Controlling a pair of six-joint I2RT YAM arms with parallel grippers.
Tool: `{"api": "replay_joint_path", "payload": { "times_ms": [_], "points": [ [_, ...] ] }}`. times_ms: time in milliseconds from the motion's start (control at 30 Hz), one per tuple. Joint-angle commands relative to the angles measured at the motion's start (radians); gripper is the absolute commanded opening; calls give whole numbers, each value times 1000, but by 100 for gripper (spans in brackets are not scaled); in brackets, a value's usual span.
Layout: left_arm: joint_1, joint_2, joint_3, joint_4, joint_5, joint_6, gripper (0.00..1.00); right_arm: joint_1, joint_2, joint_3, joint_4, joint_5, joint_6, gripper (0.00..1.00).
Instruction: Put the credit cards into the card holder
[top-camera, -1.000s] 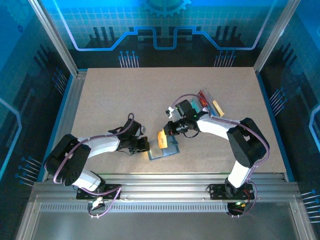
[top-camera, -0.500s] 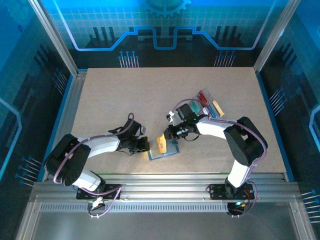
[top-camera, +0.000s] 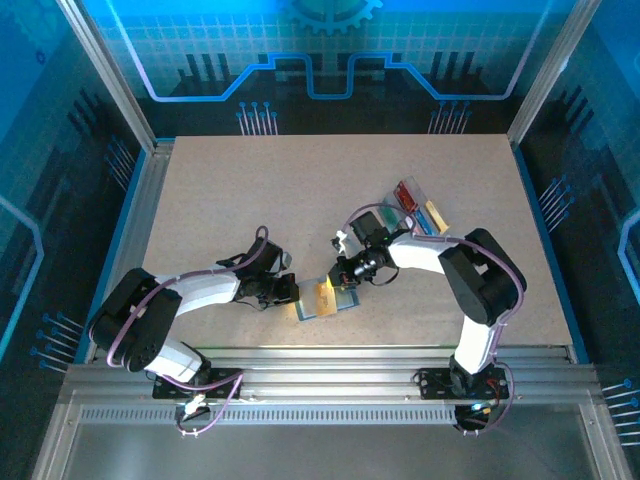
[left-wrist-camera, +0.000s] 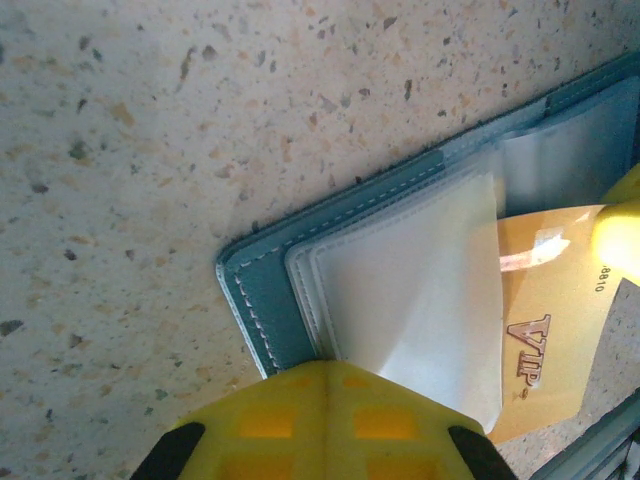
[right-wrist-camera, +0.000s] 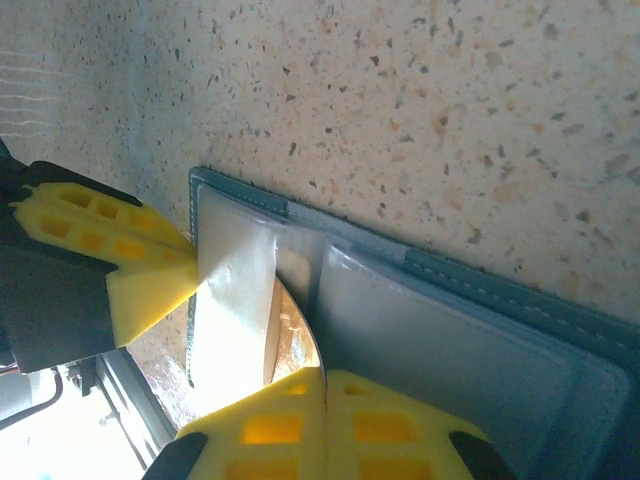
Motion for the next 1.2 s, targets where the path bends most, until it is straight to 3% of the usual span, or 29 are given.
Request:
{"api": "replay_joint_path", "payload": {
  "times_ms": [0, 700, 967, 1033, 1167],
  "points": [
    [-1, -2, -26, -65, -39, 10, 0, 17, 36, 30, -39, 10, -21, 0],
    [-2, 3, -21, -64, -34, 9, 0, 96, 102, 104, -16, 17, -19, 0],
    [-2, -1, -26, -62, -36, 6, 0, 123, 54, 126, -42, 68, -6, 23],
    [-2, -3, -29, -61, -38, 5, 0, 124, 41, 135, -82, 114, -6, 28],
    [-1, 3, -35, -50, -37, 3, 0, 134, -5, 165, -192, 268, -21, 46]
  ]
}}
